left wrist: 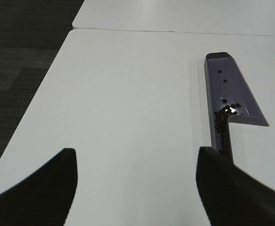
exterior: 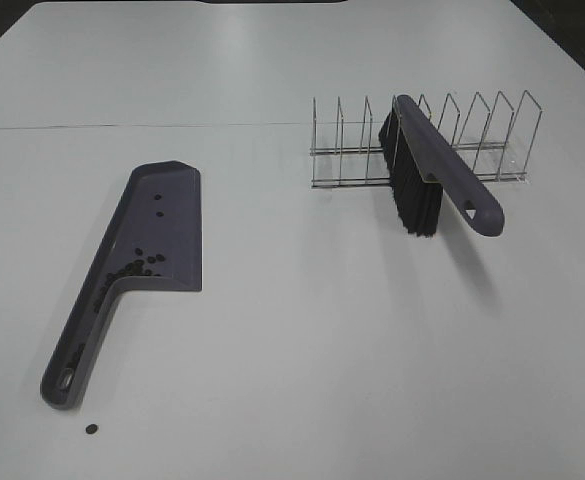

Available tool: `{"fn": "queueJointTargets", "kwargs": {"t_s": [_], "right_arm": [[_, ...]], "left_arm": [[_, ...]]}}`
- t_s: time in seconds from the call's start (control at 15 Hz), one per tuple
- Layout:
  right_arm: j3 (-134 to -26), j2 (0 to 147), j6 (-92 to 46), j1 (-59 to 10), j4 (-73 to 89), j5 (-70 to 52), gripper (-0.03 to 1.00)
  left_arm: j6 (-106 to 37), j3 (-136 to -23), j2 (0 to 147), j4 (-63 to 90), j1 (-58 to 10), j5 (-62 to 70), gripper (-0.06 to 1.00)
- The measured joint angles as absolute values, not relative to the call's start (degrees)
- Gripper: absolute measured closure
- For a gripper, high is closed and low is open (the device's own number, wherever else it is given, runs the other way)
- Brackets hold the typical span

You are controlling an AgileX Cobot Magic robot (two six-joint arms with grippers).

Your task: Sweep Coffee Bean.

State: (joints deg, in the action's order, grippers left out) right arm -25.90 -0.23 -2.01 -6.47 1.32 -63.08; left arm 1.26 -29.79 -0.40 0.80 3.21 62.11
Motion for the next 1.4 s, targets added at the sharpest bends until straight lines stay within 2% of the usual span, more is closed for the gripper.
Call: {"fn": "queueJointTargets", "kwargs": {"t_s": [1.4], "right_arm": [[-25.9,-0.23,-2.01,-5.39,0.4,-63.08,0.34]], "left_arm": [[1.26,-29.79,-0.4,0.86,3.21,62.11,0.29]]}}
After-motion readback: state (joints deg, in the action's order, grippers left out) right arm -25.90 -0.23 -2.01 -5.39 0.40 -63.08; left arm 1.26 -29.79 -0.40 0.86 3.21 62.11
